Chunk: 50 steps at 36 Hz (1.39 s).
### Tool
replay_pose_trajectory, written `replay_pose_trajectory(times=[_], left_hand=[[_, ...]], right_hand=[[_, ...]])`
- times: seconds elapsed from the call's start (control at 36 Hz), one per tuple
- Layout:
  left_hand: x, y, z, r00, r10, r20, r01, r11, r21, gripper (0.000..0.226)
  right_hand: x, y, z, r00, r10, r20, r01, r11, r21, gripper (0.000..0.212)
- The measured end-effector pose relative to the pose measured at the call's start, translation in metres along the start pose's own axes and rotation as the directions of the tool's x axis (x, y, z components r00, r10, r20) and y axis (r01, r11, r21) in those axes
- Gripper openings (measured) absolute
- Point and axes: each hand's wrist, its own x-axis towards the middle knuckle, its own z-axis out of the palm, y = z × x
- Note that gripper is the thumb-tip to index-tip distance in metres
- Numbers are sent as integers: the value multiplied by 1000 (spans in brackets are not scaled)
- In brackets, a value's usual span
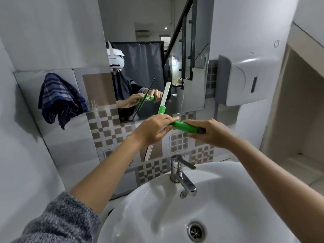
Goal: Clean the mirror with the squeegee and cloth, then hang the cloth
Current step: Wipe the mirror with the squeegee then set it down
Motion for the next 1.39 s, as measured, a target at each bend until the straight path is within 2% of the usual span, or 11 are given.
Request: replay_pose_trajectory(times=[0.14,0.22,0.31,0.36,0.47,0.56,0.64,0.78,0.94,1.19,1.39], left_hand=[[0,8,1,999,14,-46,-13,1000,15,45],[-6,13,3,991,-50,-123,51,999,8,41],[-16,20,4,955,-184,-231,181,983,-35,40],[-24,25,5,913,-281,-295,270,960,-78,41],[-39,32,11,801,-433,-414,424,898,-120,42],[-52,35,11,708,-509,-490,506,849,-151,40],[-67,39,9,628,-566,-534,562,805,-191,40],[-95,38,5,564,-632,-531,628,746,-221,40],[-133,31,1,506,-680,-531,692,687,-222,39],[-188,23,2,455,-831,-320,711,555,-433,42],[-212,17,9,396,-873,-283,728,487,-483,50]], right_hand=[[10,0,-30,994,-105,10,104,964,-243,51],[17,1,-32,978,-178,-106,141,946,-291,46],[24,0,-21,936,-227,-271,172,962,-214,42],[31,-5,-8,900,-199,-388,144,976,-167,43],[46,-27,23,866,-45,-497,53,999,2,50],[53,-58,46,836,119,-536,13,972,236,58],[60,-90,62,833,229,-503,37,885,465,67],[74,-127,84,856,383,-346,-8,680,734,79],[92,-153,115,917,335,-214,52,431,901,84],[102,-175,156,985,86,-148,99,418,903,79],[109,-181,186,999,-20,-49,53,404,913,74]])
